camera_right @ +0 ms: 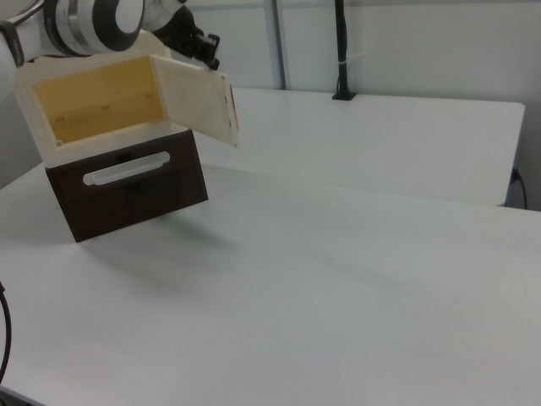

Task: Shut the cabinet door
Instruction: 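Push the door edge with the gripper, swinging it toward the cabinet, then press the door flush against the cabinet front with the gripper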

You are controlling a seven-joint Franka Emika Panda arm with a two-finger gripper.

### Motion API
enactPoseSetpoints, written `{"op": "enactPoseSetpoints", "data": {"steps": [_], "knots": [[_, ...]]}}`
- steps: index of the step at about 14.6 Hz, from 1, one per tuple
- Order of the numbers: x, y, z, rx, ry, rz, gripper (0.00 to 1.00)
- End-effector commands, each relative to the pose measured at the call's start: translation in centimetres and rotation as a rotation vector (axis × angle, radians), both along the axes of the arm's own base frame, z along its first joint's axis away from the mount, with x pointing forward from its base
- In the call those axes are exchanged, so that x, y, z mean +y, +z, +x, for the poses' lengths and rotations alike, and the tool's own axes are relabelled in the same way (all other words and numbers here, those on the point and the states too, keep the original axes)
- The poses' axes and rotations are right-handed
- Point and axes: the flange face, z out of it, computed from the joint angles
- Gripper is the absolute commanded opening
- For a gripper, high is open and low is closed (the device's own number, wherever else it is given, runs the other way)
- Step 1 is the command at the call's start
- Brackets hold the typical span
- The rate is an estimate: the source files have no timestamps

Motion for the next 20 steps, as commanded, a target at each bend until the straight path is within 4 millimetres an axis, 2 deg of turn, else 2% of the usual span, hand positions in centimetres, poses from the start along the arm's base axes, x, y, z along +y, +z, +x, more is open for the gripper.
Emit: {"op": "enactPoseSetpoints", "data": {"steps": [1, 4, 6, 8, 15, 17, 20], "knots": [[1.8, 0.4, -1.8, 0.102, 0.019, 0.037, 0.00], [3.1, 0.9, -3.9, 0.212, 0.096, 0.050, 0.00], [3.6, 2.0, -5.1, 0.235, 0.144, 0.079, 0.00], [4.5, 1.8, -5.6, 0.274, 0.164, 0.089, 0.01], [10.9, 0.8, -7.7, 0.379, 0.321, 0.086, 0.03], [13.7, 0.9, -8.6, 0.386, 0.378, 0.117, 0.06], [15.2, 1.1, -9.0, 0.380, 0.413, 0.149, 0.06]]}}
